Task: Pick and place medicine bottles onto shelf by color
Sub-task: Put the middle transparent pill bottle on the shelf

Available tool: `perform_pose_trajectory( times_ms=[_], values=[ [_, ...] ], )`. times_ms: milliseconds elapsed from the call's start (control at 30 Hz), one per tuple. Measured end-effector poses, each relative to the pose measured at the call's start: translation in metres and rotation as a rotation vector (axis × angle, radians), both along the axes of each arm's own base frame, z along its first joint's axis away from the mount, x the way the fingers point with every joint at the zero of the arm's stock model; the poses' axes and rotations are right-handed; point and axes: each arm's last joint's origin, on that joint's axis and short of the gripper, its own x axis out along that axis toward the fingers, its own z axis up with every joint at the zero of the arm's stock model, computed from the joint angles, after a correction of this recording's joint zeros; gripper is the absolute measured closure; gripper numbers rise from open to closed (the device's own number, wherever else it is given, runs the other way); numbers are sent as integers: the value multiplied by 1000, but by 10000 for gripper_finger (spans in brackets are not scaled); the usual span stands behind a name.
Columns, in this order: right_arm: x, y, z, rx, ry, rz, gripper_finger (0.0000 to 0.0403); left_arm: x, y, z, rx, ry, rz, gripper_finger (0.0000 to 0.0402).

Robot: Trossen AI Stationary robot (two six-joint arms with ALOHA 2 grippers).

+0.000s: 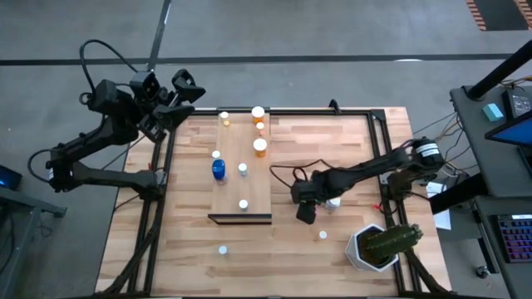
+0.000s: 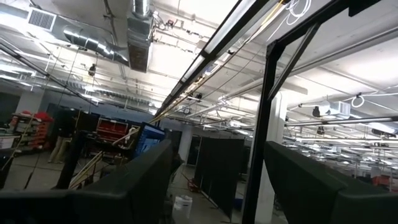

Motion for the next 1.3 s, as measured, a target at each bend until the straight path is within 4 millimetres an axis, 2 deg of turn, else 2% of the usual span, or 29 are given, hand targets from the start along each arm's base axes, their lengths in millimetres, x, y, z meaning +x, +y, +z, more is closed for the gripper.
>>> perform_pose_trajectory(
  times_ms=[100, 333, 533, 733, 900, 1100, 1300],
  values=[
    [0, -1, -20, -11, 15, -6, 179, 2, 1, -1, -1, 5, 0, 162],
    [3, -1, -37, 2, 8, -44, 184, 5, 2, -2, -3, 11, 1, 162],
    [14, -2, -22, -1, -38, -59, 192, 9, 4, -3, -8, 21, 3, 162],
    [25, -20, 4, 59, -16, -286, 186, 12, 5, -5, -12, 28, 4, 162],
    [32, -25, 14, 169, -45, -455, 152, 13, 5, -5, -13, 31, 4, 162],
    [37, -16, -3, 169, -81, -526, 112, 14, 6, -6, -14, 34, 5, 162],
    [40, -11, -28, 78, -43, -484, 109, 14, 6, -5, -14, 32, 6, 162]
  ],
)
